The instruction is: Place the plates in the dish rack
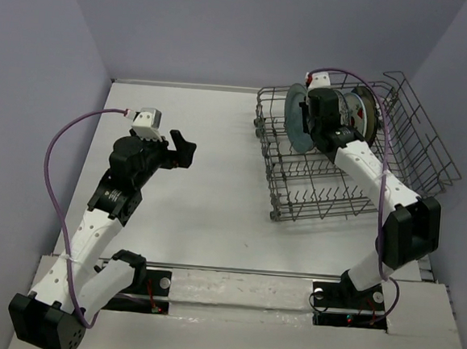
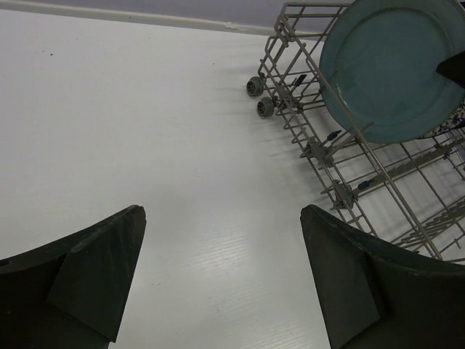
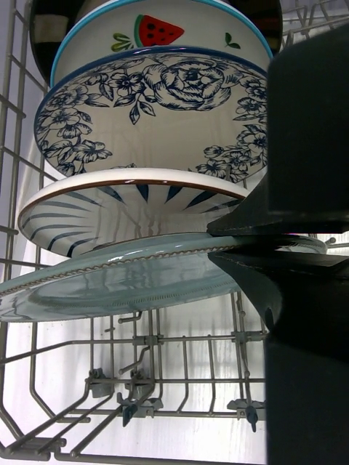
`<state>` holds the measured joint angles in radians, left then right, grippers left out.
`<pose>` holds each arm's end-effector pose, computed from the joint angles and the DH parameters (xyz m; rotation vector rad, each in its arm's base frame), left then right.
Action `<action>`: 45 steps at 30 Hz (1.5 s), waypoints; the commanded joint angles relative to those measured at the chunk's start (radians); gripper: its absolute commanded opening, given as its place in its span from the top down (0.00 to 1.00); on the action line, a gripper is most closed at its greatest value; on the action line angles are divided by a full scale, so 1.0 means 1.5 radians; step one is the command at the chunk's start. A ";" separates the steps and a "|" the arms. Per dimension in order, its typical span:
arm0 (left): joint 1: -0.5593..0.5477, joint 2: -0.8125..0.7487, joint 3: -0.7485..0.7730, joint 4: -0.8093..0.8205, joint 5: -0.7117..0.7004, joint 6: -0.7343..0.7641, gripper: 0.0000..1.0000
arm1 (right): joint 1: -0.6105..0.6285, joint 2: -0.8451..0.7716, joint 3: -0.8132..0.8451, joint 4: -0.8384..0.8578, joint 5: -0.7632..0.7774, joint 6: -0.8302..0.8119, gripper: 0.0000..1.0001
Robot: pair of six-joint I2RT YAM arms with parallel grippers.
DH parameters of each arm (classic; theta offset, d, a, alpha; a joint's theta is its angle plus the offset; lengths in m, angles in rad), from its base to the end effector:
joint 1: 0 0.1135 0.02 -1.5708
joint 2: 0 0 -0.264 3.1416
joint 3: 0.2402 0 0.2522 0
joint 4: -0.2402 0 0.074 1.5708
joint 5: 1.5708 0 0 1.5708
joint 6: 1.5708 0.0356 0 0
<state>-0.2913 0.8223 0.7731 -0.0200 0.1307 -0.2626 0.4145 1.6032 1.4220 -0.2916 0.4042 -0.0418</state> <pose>0.1874 -0.0610 0.3473 0.1254 1.6613 -0.5289 0.3492 0.1383 0.3436 -0.2073 1.9964 -0.1753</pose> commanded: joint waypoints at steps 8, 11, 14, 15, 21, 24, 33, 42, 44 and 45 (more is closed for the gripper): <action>-0.001 0.010 0.011 0.026 -0.035 0.024 0.01 | 0.034 0.006 -0.018 0.088 0.041 -0.039 0.81; -0.001 0.006 0.010 0.028 -0.044 0.023 0.01 | 0.041 0.002 -0.020 0.089 0.050 -0.039 0.81; -0.001 -0.005 0.007 0.033 -0.053 0.023 0.01 | 0.049 -0.002 -0.017 0.094 0.061 -0.053 0.81; -0.001 -0.010 0.006 0.034 -0.053 0.023 0.01 | 0.057 -0.003 -0.010 0.093 0.064 -0.058 0.80; 0.000 -0.015 0.005 0.035 -0.042 0.023 0.01 | 0.063 -0.002 0.000 0.090 0.077 -0.080 0.77; -0.001 -0.019 0.005 0.035 -0.038 0.024 0.01 | 0.063 -0.002 -0.006 0.088 0.082 -0.082 0.70; -0.001 -0.034 0.001 0.034 -0.032 0.022 0.01 | 0.063 -0.009 0.011 0.071 0.067 -0.062 0.59; -0.001 -0.032 0.000 0.034 -0.025 0.019 0.01 | 0.063 -0.028 0.057 0.019 0.087 -0.019 0.46; -0.001 -0.033 0.001 0.034 -0.025 0.018 0.01 | 0.063 -0.040 0.062 0.012 0.082 -0.011 0.35; -0.001 -0.032 0.001 0.034 -0.025 0.019 0.01 | 0.063 -0.049 0.065 0.008 0.071 -0.005 0.31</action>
<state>-0.2909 0.7887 0.7727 -0.0193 0.0879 -0.2443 0.5037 1.6154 1.4460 -0.2626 0.5026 -0.0963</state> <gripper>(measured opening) 0.990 0.614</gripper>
